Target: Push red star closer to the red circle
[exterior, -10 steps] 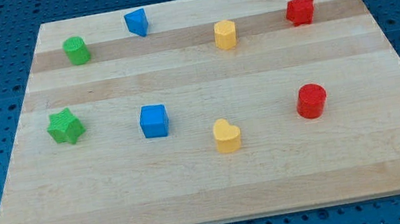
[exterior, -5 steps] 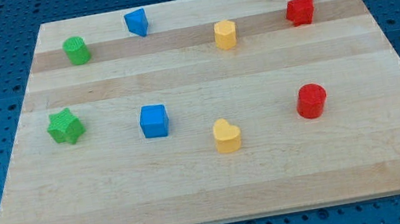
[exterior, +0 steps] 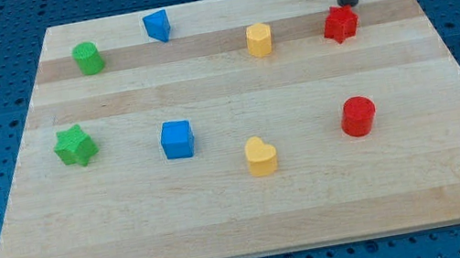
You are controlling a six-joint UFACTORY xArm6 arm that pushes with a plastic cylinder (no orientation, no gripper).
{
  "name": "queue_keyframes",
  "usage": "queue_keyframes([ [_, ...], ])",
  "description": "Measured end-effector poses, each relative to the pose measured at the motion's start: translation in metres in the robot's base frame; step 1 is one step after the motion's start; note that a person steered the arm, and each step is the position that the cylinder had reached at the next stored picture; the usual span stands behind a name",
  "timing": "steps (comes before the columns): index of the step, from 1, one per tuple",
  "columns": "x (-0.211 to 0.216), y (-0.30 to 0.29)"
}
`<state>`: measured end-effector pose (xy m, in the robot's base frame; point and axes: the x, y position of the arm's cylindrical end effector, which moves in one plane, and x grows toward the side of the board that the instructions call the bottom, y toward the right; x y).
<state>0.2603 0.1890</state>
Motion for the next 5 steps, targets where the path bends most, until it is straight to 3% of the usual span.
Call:
queue_keyframes([
  [1, 0.011, -0.043],
  [3, 0.023, -0.052],
  [4, -0.028, -0.052],
  [5, -0.030, -0.051],
])
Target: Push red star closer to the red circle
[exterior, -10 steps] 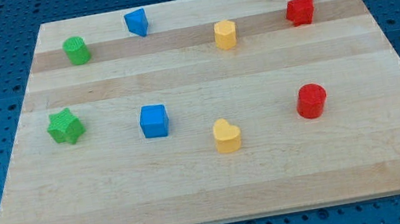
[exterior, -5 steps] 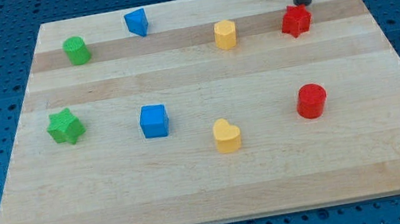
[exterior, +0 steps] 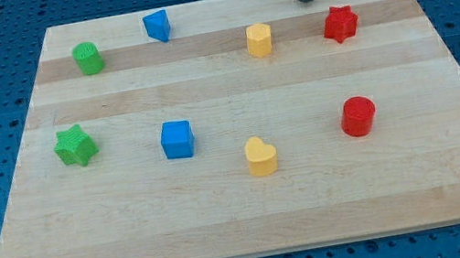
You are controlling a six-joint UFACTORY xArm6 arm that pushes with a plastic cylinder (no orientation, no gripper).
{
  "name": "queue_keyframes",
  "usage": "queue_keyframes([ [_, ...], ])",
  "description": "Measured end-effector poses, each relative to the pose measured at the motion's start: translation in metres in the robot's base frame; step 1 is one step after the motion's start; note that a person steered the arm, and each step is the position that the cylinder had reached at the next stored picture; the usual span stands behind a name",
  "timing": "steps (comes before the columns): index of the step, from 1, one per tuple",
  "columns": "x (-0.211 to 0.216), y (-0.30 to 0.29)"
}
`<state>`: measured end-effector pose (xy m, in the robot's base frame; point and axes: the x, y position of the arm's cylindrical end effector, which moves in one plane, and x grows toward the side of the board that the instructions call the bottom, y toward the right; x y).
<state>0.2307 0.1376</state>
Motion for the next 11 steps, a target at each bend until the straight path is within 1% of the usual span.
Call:
queue_keyframes([
  [2, 0.004, 0.039],
  [3, 0.005, 0.043],
  [4, 0.018, 0.043],
  [5, 0.070, 0.043],
  [6, 0.104, 0.043],
  [7, 0.121, 0.043],
  [8, 0.155, 0.043],
  [9, 0.165, 0.038],
  [11, 0.089, 0.038],
])
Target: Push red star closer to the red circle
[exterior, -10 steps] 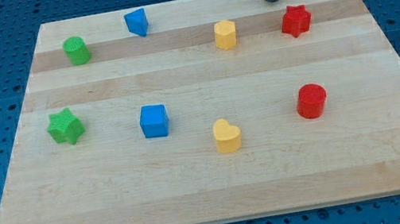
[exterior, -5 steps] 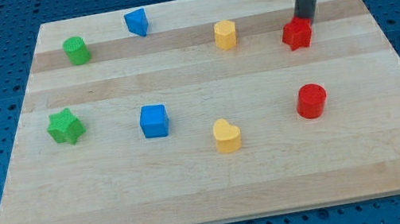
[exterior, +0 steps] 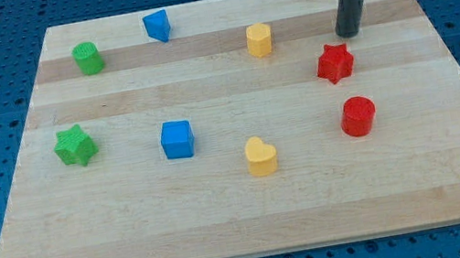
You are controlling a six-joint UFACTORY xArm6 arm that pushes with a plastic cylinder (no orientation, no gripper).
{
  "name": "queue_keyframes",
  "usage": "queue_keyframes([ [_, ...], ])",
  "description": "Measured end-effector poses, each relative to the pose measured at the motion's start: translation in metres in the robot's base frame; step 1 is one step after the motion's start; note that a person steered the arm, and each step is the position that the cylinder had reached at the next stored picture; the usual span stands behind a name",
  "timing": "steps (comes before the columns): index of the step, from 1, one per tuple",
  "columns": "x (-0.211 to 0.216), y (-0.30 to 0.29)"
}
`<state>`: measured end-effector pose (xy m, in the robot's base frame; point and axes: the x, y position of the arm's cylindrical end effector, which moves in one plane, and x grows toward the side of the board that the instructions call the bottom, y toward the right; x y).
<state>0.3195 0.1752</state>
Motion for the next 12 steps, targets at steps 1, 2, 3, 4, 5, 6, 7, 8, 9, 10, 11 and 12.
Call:
queue_keyframes([
  [1, 0.032, -0.027],
  [2, 0.033, -0.029],
  [3, 0.033, -0.029],
  [4, 0.064, -0.029],
  [5, 0.065, -0.029],
  [6, 0.079, -0.029],
  [7, 0.098, -0.029],
  [8, 0.098, -0.029],
  [9, 0.092, -0.064],
  [10, 0.092, -0.076],
  [11, 0.092, -0.077],
  [12, 0.092, -0.077],
])
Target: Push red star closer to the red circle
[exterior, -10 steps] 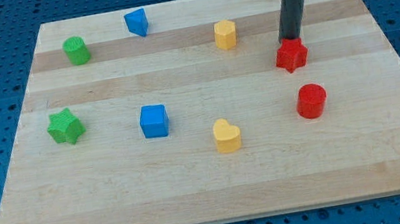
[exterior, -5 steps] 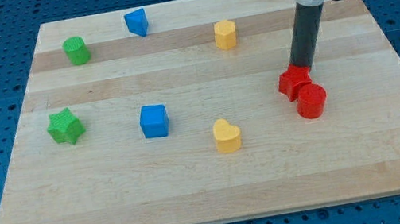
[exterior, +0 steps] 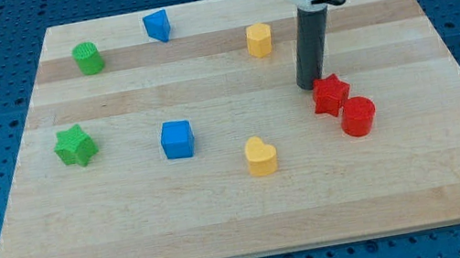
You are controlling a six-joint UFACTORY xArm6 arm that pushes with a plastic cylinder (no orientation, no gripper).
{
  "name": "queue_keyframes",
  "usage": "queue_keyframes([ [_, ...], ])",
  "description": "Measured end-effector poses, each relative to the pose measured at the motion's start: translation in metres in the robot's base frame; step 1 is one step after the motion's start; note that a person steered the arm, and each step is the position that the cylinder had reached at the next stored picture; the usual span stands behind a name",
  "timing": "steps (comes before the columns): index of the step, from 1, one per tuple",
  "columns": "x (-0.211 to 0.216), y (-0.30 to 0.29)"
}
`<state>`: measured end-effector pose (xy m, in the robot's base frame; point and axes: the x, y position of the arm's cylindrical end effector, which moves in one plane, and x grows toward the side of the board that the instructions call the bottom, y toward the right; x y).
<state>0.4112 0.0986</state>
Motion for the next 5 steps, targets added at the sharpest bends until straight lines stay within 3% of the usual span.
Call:
queue_keyframes([
  [1, 0.033, 0.019],
  [3, 0.046, 0.035],
  [4, 0.043, 0.018],
  [5, 0.032, -0.041],
])
